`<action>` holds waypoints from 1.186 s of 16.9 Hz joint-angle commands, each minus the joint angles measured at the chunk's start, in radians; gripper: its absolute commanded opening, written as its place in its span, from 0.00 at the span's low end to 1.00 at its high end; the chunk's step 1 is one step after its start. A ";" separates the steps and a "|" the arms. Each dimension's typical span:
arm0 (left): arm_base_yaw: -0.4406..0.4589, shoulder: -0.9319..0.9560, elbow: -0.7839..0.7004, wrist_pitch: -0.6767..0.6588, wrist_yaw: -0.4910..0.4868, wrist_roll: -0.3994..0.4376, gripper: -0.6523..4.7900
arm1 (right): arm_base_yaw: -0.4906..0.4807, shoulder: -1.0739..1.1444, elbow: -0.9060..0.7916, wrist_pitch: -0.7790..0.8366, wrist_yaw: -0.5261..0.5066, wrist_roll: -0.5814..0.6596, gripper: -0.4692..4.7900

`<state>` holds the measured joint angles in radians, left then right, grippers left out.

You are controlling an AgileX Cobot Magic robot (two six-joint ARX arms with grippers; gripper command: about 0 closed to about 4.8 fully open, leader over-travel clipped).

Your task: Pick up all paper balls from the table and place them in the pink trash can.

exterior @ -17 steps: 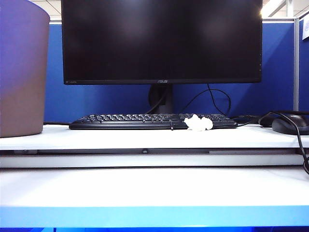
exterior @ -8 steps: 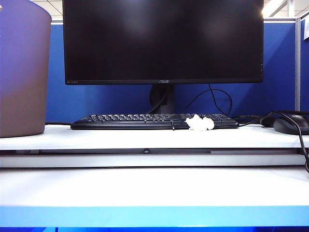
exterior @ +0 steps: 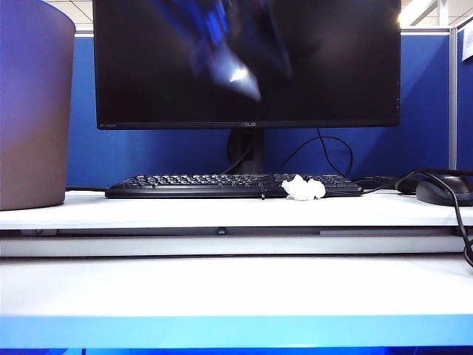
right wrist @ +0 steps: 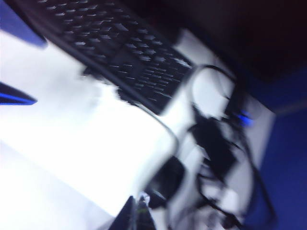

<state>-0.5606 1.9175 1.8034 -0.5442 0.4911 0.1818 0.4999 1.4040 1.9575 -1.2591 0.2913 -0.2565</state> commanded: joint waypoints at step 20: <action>-0.057 0.295 0.003 0.388 -0.175 -0.074 0.11 | -0.006 -0.139 0.004 -0.121 0.001 0.092 0.08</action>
<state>-0.6159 2.2650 1.8011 -0.1577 0.2935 0.1081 0.4938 1.2694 1.9579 -1.3899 0.2920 -0.1696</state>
